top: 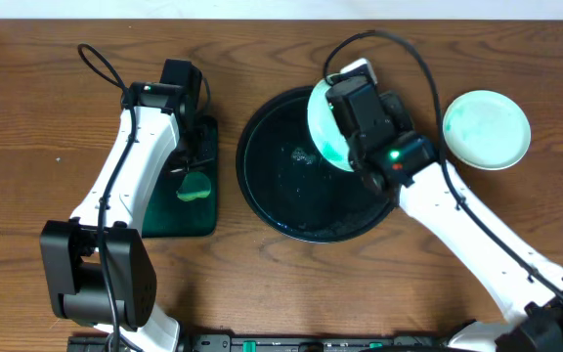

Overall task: Clean dirty plates on tray and stack at the side
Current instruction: 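Tilt the last plate up on edge with the right gripper, then carry the plate right and set it on the plate stack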

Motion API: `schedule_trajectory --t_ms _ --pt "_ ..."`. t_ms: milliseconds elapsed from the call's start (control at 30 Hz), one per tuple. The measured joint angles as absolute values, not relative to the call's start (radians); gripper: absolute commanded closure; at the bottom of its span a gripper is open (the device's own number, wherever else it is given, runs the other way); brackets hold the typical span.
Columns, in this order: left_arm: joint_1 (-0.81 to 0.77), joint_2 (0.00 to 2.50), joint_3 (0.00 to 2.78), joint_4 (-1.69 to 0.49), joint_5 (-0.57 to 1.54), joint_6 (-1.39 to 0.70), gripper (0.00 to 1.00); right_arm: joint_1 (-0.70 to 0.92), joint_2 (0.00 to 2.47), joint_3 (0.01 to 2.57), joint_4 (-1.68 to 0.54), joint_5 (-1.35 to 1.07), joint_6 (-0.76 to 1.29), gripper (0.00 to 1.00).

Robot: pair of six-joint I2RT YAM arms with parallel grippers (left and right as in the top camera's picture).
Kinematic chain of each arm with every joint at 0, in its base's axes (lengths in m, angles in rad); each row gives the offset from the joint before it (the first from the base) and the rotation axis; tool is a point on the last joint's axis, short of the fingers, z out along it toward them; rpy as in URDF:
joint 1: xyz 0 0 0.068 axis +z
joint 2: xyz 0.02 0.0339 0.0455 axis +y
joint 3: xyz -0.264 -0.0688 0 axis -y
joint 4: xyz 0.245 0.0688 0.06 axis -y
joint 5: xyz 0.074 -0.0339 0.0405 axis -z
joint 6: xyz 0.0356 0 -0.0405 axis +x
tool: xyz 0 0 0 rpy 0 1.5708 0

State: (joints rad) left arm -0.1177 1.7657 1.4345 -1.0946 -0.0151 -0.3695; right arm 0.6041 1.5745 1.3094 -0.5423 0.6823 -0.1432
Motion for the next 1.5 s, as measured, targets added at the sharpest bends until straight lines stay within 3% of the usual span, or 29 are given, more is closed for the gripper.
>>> schedule_trajectory --t_ms 800,1500 --pt "-0.118 1.766 1.435 -1.092 -0.015 -0.369 0.92 0.893 1.566 1.309 -0.528 1.169 -0.796 0.99" --pt "-0.118 1.766 1.435 -1.092 -0.015 -0.369 0.92 0.911 1.568 1.309 -0.383 1.374 -0.894 0.99"
